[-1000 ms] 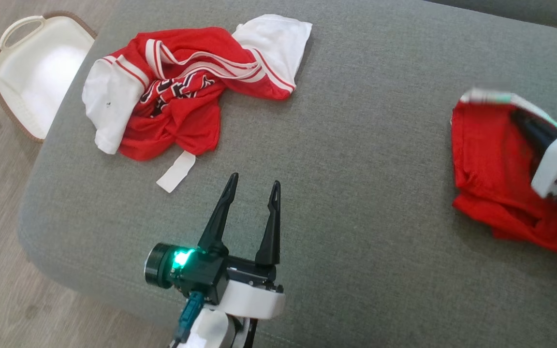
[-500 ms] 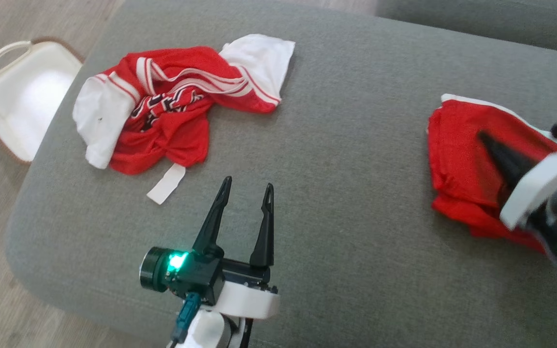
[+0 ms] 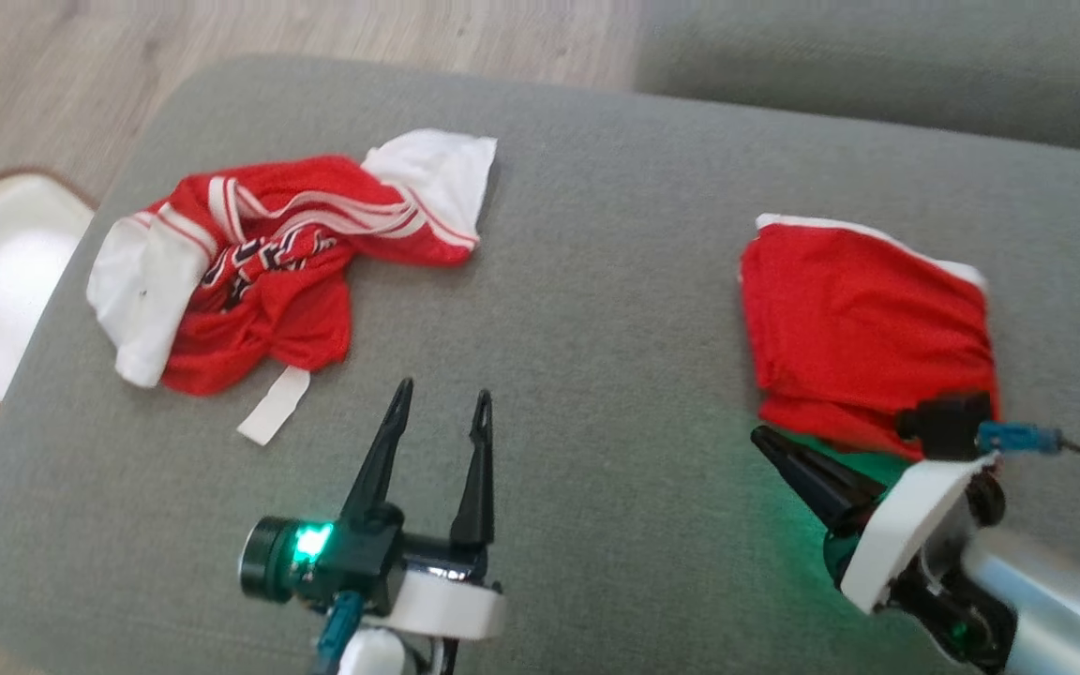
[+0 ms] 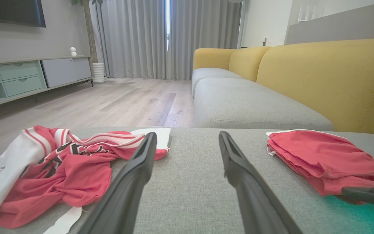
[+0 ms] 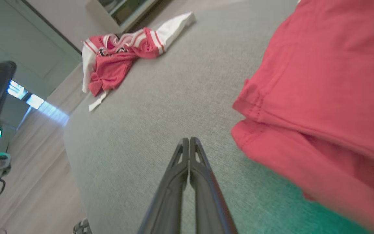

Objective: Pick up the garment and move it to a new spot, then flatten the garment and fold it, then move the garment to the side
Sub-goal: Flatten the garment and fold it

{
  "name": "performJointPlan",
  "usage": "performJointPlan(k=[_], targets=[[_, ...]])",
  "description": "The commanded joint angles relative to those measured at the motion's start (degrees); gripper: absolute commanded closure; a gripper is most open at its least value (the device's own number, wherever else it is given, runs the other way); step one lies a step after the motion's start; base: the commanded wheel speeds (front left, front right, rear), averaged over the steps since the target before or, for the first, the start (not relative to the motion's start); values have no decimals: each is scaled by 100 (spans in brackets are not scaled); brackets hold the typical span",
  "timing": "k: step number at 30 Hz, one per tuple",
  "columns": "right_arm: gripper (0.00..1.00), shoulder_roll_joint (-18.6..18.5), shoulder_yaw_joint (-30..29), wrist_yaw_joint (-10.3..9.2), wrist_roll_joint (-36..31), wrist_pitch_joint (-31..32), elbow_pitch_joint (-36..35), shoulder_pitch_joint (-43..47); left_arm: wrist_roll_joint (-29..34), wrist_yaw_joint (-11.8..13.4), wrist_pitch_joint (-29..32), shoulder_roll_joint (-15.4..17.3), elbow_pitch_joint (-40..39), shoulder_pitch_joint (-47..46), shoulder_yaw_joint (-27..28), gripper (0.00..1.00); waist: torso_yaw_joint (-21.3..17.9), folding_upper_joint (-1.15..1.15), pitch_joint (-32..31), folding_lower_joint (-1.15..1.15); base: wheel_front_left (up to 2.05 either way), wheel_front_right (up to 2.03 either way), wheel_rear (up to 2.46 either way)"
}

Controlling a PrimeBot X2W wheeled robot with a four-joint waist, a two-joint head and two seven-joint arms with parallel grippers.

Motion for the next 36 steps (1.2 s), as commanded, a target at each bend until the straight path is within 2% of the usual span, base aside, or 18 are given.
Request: performJointPlan(k=[1,2,6,9,14,17,20,26,36], targets=[[35,-78,-94,-4,-87,-285,-52,93,66,-27,-37,19,-144,13,241,0,-207,0,-240,1,0,0,0],[0,-43,-138,-4,-224,-499,41,132,74,-40,-37,30,-144,88,295,0,-279,0,-319,1,0,0,0],[0,183,-590,-4,-1031,-926,528,358,46,-81,-37,70,-188,467,524,0,-618,0,-615,1,0,0,0],[0,497,-1654,-4,-1870,-965,631,669,13,-114,-37,88,-293,752,698,0,-865,0,-730,1,0,0,0],[0,1238,-3868,-4,-3655,-969,-22,1815,186,-28,-37,113,-521,1096,942,0,-1141,0,-830,1,0,0,0],[0,1687,-4717,-4,-4632,-969,-474,2439,228,85,-37,82,-731,1315,1116,0,-1258,0,-905,1,0,0,0],[0,2129,-5341,-4,-5245,-970,-828,2894,266,104,-37,58,-860,1512,1206,0,-1315,0,-974,1,0,0,0],[0,2587,-5797,-4,-5661,-970,-1032,3399,350,119,-37,29,-965,1734,1364,0,-1359,0,-1088,1,0,0,0],[0,2637,-5789,-4,-5666,-970,-985,3479,417,-2,-37,13,-962,1845,1446,0,-1361,0,-1113,1,0,0,0]])
